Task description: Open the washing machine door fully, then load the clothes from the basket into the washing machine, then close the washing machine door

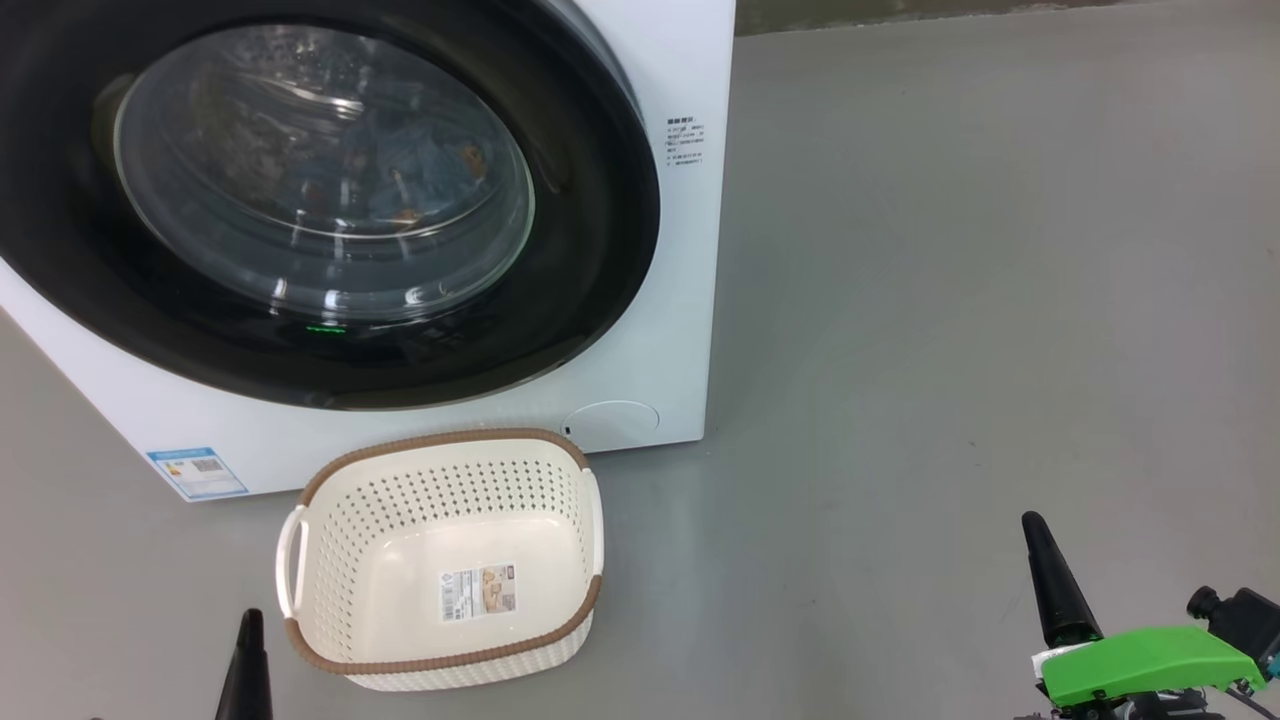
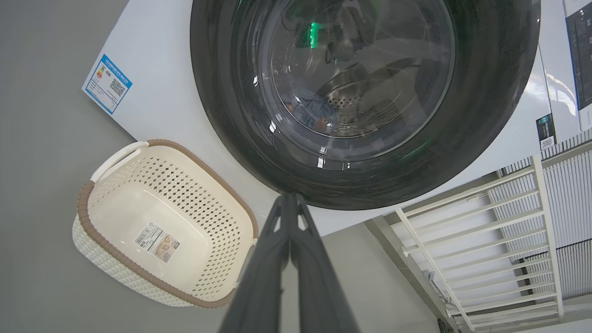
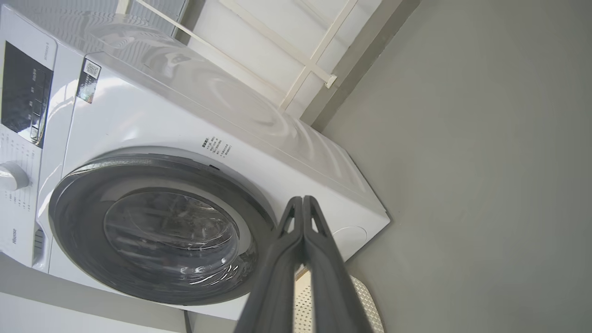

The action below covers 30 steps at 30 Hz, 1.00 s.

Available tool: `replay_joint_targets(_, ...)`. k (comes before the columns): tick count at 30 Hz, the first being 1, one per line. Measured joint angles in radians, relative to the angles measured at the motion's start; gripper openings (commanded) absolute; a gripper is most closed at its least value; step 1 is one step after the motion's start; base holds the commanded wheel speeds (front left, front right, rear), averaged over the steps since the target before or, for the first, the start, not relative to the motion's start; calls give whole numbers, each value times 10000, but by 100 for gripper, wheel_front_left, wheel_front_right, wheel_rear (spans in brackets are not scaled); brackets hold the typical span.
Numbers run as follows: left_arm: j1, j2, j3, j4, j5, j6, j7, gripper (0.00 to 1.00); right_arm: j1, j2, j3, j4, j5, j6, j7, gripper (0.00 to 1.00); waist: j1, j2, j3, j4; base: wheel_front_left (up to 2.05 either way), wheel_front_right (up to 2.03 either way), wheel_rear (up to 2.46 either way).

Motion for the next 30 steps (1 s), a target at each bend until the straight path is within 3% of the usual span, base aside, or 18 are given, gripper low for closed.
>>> replay_joint_targets(30,-604,50,182,562,-3375,-207,867,0,-17,-8,-221,113,3591,-2,863,0,0,0,-172,107,0,0,0)
